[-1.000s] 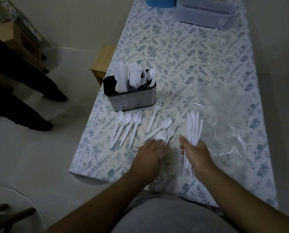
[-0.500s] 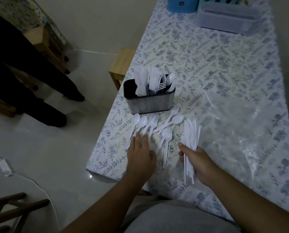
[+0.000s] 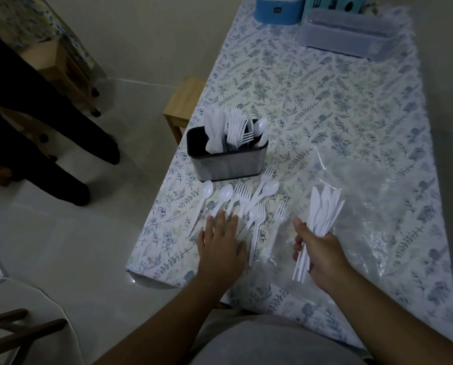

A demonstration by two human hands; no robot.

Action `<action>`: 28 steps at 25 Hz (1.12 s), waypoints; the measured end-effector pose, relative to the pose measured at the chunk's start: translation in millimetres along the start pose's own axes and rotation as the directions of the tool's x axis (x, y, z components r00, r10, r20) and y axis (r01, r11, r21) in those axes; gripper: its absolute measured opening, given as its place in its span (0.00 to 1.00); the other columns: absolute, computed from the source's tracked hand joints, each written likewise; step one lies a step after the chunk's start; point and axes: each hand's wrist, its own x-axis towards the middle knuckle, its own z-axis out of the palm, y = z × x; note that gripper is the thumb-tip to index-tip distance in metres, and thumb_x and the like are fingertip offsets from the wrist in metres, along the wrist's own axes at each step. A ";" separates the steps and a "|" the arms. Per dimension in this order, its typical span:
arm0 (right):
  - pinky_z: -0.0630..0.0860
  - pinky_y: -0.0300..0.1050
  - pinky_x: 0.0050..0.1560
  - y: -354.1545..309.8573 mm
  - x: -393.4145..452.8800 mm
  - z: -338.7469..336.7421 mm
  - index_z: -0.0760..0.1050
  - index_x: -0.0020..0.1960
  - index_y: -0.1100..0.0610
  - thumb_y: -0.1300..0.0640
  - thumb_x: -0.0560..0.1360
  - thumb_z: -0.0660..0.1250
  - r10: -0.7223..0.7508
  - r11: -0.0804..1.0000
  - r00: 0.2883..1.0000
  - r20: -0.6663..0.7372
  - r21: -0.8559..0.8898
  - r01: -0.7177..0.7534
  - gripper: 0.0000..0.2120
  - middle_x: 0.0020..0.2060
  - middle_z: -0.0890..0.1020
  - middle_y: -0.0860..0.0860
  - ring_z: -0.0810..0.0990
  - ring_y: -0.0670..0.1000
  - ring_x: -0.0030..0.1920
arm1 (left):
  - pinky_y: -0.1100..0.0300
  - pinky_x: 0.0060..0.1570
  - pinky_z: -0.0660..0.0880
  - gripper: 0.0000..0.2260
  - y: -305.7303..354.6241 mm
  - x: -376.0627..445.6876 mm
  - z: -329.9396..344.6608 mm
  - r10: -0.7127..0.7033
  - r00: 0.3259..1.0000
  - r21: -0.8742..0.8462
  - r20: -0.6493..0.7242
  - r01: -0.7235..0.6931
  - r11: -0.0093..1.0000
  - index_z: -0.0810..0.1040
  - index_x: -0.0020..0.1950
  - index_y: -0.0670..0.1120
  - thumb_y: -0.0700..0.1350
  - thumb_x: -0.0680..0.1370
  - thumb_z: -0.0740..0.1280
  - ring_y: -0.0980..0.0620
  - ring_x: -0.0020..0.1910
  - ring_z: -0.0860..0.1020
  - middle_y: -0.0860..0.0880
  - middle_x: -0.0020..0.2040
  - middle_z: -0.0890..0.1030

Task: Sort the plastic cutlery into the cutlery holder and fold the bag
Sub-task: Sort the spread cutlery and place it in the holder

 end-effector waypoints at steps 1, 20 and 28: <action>0.74 0.50 0.37 -1.7 -1.0 1.6 0.77 0.44 0.59 0.50 0.74 0.75 0.001 1.000 1.000 -0.011 0.016 -0.001 0.14 0.27 0.77 0.52 0.75 0.52 0.27 | 0.45 0.77 0.43 0.29 6.9 -1.9 -4.4 -0.019 0.999 -0.096 -0.050 0.015 0.995 0.54 0.81 0.52 0.57 0.82 0.55 0.46 0.81 0.43 0.49 0.83 0.49; 0.72 0.45 0.26 -63.2 -55.1 53.8 0.69 0.60 0.49 0.44 0.80 0.64 -0.278 0.906 0.907 0.316 -0.228 0.357 0.12 0.35 0.79 0.54 0.74 0.50 0.27 | 0.47 0.57 0.80 0.10 84.5 -6.3 -95.3 -0.053 0.996 -0.929 0.078 0.092 0.357 0.85 0.54 0.50 0.48 0.83 0.64 0.45 0.51 0.85 0.47 0.48 0.87; 0.70 0.37 0.33 -58.4 -60.8 67.2 0.76 0.41 0.52 0.42 0.85 0.48 -0.255 0.895 0.930 0.264 -0.301 0.331 0.25 0.30 0.77 0.47 0.76 0.44 0.31 | 0.50 0.53 0.82 0.08 81.4 -9.3 -97.3 -0.021 0.999 -0.892 -0.027 -0.015 0.453 0.87 0.55 0.50 0.41 0.80 0.69 0.51 0.48 0.86 0.51 0.47 0.88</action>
